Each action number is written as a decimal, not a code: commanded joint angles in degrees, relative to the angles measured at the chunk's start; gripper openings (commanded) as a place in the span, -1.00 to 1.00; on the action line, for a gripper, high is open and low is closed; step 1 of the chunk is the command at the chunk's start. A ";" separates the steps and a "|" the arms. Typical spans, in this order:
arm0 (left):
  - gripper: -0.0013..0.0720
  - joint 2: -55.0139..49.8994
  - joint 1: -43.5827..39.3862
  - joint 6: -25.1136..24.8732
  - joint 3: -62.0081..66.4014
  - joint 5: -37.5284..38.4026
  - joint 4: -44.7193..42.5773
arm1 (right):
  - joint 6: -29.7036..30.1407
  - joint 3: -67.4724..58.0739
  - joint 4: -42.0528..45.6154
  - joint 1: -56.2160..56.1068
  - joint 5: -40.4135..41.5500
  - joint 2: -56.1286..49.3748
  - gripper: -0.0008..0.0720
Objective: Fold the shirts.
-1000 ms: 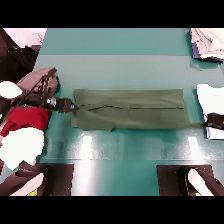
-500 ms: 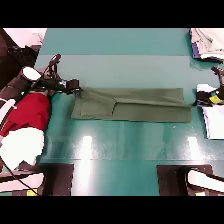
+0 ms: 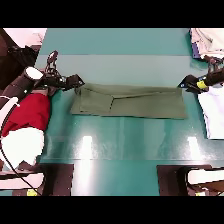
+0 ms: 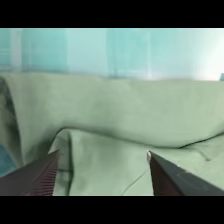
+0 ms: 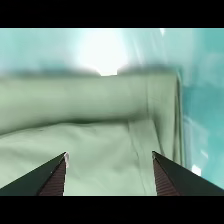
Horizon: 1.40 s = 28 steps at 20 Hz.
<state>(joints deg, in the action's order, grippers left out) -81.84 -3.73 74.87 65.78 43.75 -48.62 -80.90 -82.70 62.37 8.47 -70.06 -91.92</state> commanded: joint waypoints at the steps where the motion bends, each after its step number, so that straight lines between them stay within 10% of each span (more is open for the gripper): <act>1: 0.72 0.02 -0.04 0.09 3.34 4.63 0.20 | 1.79 -2.16 -6.82 3.06 -3.67 -0.96 0.66; 5: -0.89 0.00 -0.07 -2.49 6.05 13.00 0.39 | 7.72 5.66 -6.78 9.20 -10.34 1.75 0.65; 19: -0.89 -0.17 -0.17 -2.45 5.57 18.12 0.39 | 14.58 13.42 -13.20 11.61 -6.19 -5.11 0.20; 22: -0.89 -0.42 -2.03 -2.45 5.49 17.90 0.20 | 15.61 13.40 -13.29 9.51 -5.42 -5.14 -0.15; 24: -0.89 -1.27 -4.85 -2.40 5.55 16.57 0.28 | 17.77 13.40 -13.35 8.48 -6.91 -5.05 -0.89; 28: -0.89 -7.56 -12.31 -2.23 13.46 15.65 0.74 | 18.45 13.40 -15.89 8.50 -11.02 -0.59 -0.94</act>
<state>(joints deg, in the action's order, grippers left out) -85.78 -11.57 72.51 74.63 60.31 -48.10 -63.48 -69.28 48.56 17.41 -78.32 -95.09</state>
